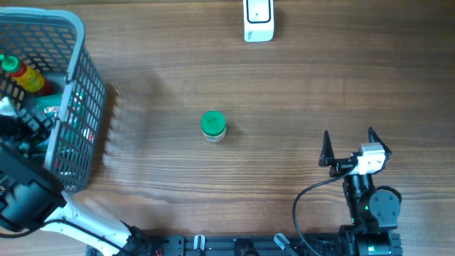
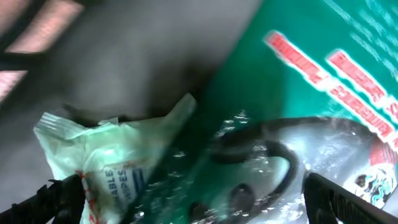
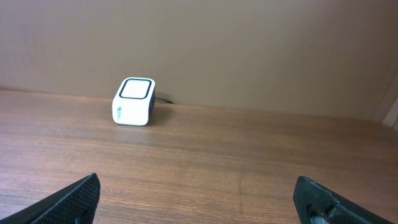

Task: Scan the item barcode
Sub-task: 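Return the left gripper to the basket and grasp the green pouch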

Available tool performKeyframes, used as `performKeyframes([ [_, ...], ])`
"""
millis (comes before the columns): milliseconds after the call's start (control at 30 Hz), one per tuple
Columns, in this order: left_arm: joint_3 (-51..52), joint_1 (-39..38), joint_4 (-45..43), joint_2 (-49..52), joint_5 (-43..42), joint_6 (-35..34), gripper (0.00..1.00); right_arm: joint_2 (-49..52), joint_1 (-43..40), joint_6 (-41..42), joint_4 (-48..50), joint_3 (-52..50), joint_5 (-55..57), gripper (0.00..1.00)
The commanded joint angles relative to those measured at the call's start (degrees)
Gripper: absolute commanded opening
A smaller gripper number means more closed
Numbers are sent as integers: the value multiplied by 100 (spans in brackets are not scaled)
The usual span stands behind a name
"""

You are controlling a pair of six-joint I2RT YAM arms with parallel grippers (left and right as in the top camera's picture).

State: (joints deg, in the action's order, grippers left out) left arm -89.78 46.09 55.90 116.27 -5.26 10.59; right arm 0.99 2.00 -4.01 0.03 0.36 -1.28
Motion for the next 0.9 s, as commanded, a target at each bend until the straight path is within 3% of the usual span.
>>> performKeyframes([
  [0, 247, -363, -153, 103, -177, 981, 100, -35, 24, -44, 17, -4, -33, 100],
  [67, 306, -507, -256, 103, -175, 1047, 100, -35, 24, -42, 17, -4, -33, 100],
  [133, 422, -654, -463, 103, -177, 1043, 93, -35, 24, -44, 17, -4, -33, 100],
  [267, 669, -870, -605, 103, -177, 1047, 62, -35, 24, -44, 17, -4, -33, 100],
  [300, 688, -885, -605, 103, -177, 1047, 49, -35, 24, -42, 17, -4, -33, 100],
  [333, 693, -896, -603, 103, -175, 1071, 15, -35, 24, -44, 17, -4, -33, 100],
  [367, 691, -896, -601, 103, -175, 1102, 4, -35, 24, -42, 17, -4, -33, 100],
  [600, 411, -907, -208, -225, -52, 1104, 4, -35, 24, -46, 17, -4, -33, 100],
  [867, -448, -907, -103, -1342, 1563, 109, 4, -35, 24, -44, 17, -7, -33, 100],
])
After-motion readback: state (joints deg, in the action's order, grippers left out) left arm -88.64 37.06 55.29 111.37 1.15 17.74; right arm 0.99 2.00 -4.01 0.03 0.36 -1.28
